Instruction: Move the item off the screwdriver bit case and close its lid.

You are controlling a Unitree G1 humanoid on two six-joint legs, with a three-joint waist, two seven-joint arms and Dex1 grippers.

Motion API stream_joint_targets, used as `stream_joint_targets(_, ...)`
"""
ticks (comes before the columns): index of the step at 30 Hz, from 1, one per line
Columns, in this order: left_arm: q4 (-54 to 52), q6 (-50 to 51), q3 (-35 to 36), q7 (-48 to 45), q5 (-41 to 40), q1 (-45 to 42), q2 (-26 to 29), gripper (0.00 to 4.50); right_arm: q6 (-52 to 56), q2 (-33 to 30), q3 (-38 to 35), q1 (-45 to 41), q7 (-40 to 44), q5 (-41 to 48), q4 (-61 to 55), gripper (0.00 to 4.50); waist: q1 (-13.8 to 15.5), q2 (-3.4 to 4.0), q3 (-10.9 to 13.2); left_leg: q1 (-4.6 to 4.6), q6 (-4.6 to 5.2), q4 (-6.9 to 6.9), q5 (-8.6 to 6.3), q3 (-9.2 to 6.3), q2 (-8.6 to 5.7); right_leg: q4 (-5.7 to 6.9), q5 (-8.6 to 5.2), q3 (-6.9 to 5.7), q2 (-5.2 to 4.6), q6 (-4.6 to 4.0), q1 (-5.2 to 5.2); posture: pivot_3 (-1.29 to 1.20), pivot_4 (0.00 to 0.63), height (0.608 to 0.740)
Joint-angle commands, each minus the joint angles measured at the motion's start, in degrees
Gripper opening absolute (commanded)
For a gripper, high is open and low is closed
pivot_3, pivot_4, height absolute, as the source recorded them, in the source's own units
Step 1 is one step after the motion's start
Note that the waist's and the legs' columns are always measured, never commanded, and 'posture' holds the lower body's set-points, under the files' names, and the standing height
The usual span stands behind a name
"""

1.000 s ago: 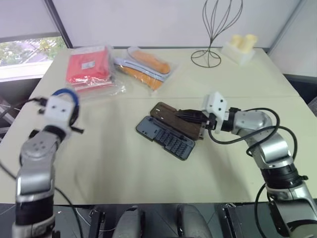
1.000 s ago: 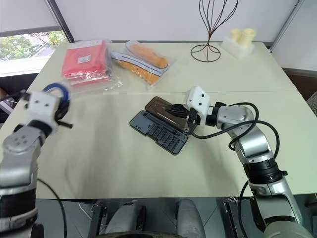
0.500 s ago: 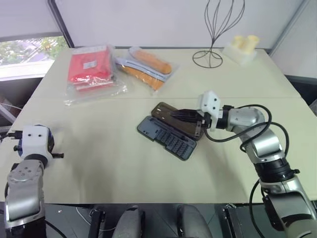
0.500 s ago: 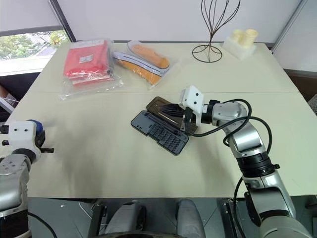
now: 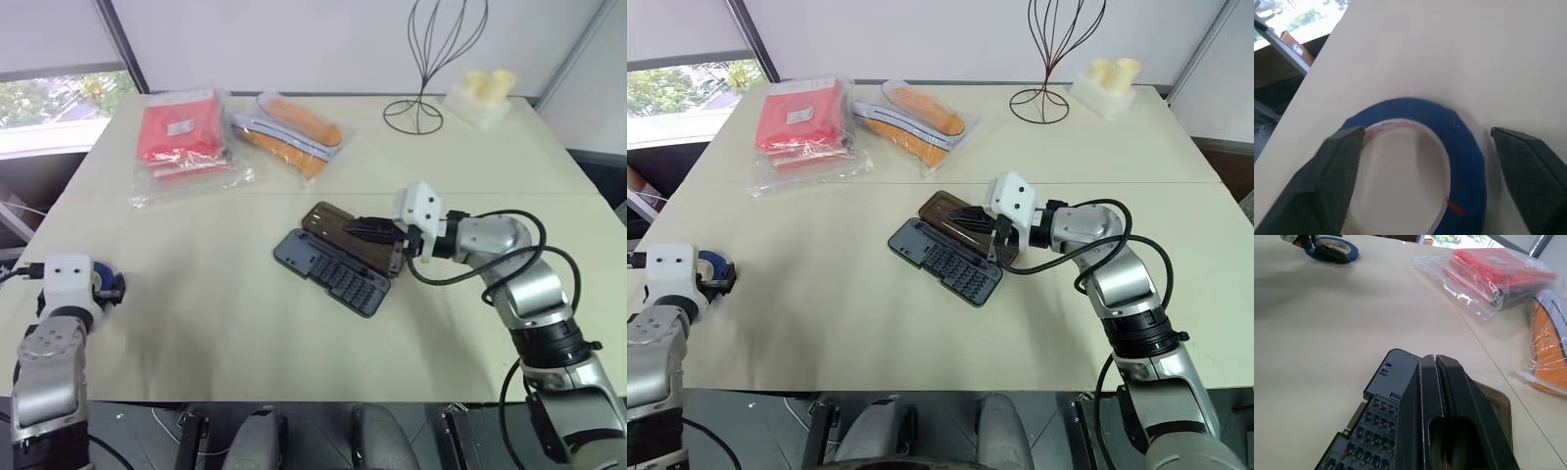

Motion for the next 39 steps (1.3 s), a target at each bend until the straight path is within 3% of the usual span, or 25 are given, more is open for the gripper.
stream_joint_targets(1,-6.5,0.2,-0.2,-0.4,-2.4,-3.2,0.8,4.43,0.6,-1.2,-2.4,0.3,-0.5,0.9,-2.9,0.00,0.0,-0.01,0.0,-0.02,-0.04,0.01,0.02,0.00,0.00,-0.01,0.00,-0.01,-0.01,0.00,0.00,0.00,0.150,0.740)
stream_joint_targets(9,-13.8,7.7,-8.4,-5.3,-10.5,-14.3,-0.1,4.43,5.5,-0.4,-4.4,1.5,-3.3,2.6,-3.7,0.00,-0.3,-0.01,0.0,-0.01,-0.25,0.02,0.14,0.04,-0.05,-0.01,0.00,-0.05,-0.02,0.01,0.01,0.00,0.150,0.740)
stream_joint_targets(17,-14.1,8.2,-17.3,-18.8,-18.7,-12.5,3.2,4.43,12.2,-0.8,-5.8,2.2,-7.7,2.9,-4.6,0.00,-0.2,0.00,0.0,-0.02,-0.24,0.01,0.14,0.08,-0.08,-0.01,0.00,-0.04,0.00,0.01,-0.02,0.00,0.150,0.740)
stream_joint_targets(26,-8.7,4.5,-19.5,-23.4,-19.0,-14.3,5.6,4.50,20.0,-2.0,-6.7,2.3,-15.0,0.5,-6.6,4.45,-0.1,0.00,0.0,-0.03,-0.15,0.01,0.10,0.08,-0.16,-0.02,0.00,-0.05,0.01,0.01,-0.01,0.00,0.150,0.740)
stream_joint_targets(35,-4.2,1.1,-22.6,-26.0,-18.1,-17.1,6.8,4.50,42.2,-0.4,-9.5,0.5,-27.5,0.6,-10.7,4.45,-0.1,0.00,0.0,-0.04,-0.02,0.02,0.03,0.07,-0.17,-0.02,0.00,-0.05,0.01,0.01,-0.01,0.00,0.150,0.740)
stream_joint_targets(39,-3.3,0.5,-23.2,-26.2,-17.7,-17.5,6.7,4.50,60.7,0.8,-10.4,-1.7,-31.6,1.9,-13.1,4.45,-0.1,0.01,0.0,-0.05,-0.02,0.01,0.03,0.07,-0.17,-0.01,0.00,-0.05,0.01,0.01,-0.03,0.00,0.150,0.740)
